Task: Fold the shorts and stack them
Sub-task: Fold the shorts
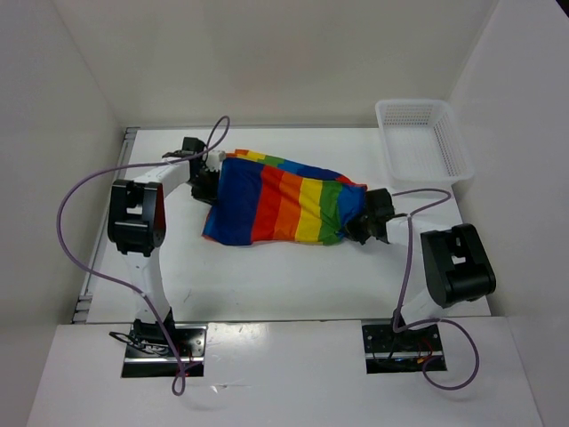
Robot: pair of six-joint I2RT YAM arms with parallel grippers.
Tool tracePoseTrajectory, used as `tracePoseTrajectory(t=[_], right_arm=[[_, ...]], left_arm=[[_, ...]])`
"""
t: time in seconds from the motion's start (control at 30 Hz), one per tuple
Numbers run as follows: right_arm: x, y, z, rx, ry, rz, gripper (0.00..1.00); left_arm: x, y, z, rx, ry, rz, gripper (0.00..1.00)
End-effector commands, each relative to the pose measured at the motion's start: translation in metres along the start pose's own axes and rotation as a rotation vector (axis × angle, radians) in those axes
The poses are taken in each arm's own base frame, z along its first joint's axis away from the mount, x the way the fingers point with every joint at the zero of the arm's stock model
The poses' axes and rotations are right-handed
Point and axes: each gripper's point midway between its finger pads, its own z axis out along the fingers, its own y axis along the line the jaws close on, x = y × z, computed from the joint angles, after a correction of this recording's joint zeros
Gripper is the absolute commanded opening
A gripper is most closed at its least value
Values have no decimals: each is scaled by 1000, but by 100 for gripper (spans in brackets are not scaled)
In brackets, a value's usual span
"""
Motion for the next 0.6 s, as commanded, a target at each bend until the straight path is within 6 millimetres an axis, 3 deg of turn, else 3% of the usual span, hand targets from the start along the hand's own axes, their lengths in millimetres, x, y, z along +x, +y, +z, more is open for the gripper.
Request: tracePoseTrajectory(t=[0.0, 0.1, 0.23, 0.3, 0.33, 0.4, 0.5, 0.53, 0.57], right_arm=[[-15, 12, 7, -16, -69, -15, 2], [-25, 15, 4, -15, -114, -56, 0], [-43, 24, -7, -38, -174, -126, 0], [-46, 29, -13, -49, -186, -182, 0], [-51, 38, -18, -66, -199, -202, 0], [-59, 45, -23, -76, -205, -263, 0], [-67, 46, -30, -51, -197, -346, 0], [-66, 45, -29, -44, -178, -370, 0], [-64, 45, -31, -36, -157, -391, 0]], left_arm=[[39, -4, 5, 27, 109, -24, 12], [54, -4, 3, 18, 135, -29, 8], [60, 4, -16, 7, 115, -57, 7], [75, 4, -23, 18, 147, -80, 8], [71, -1, -32, 36, 129, -77, 11], [85, -7, -40, 68, 164, -100, 18], [87, -16, -54, 91, 171, -105, 33], [83, -17, -62, 91, 166, -103, 43], [77, -15, -65, 76, 156, -99, 45]])
